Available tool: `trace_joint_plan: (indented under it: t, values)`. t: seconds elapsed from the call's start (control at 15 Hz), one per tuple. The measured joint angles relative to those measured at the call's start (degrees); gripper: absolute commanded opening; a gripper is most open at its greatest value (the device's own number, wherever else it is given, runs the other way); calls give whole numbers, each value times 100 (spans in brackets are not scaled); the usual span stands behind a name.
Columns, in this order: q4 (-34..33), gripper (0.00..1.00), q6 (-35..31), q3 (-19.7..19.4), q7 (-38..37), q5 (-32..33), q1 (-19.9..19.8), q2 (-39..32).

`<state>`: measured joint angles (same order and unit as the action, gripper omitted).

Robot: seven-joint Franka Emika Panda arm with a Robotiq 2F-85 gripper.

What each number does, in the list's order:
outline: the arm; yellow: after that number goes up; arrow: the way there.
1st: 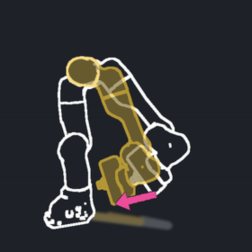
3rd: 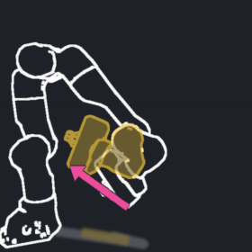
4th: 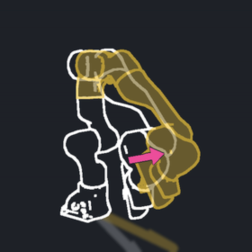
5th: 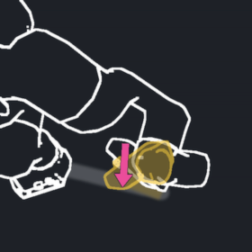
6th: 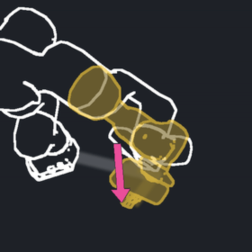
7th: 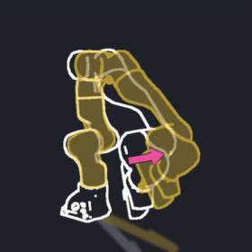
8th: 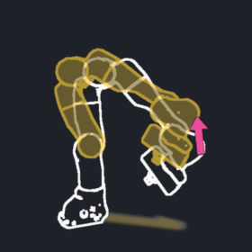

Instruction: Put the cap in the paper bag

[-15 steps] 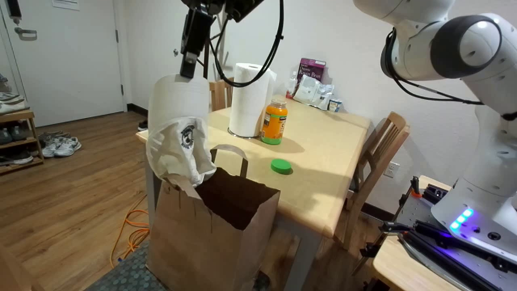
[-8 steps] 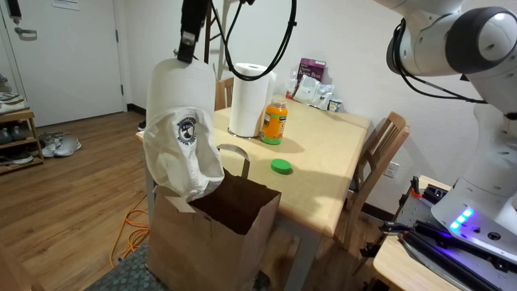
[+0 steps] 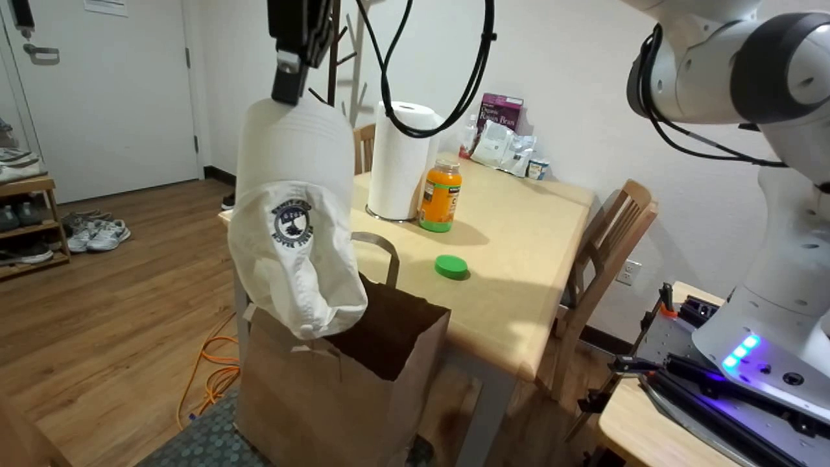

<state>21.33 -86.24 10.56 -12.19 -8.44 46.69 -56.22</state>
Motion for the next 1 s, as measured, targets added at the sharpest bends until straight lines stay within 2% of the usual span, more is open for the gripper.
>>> trace_joint_plan:
  t: [0.33,0.53,1.0]
  values:
    - [-11,1,-505,-477,-791,454,460,13]
    - [-11,1,-514,-784,-1225,784,777,60]
    - [-35,1,-381,-1488,-1294,1777,1387,475]
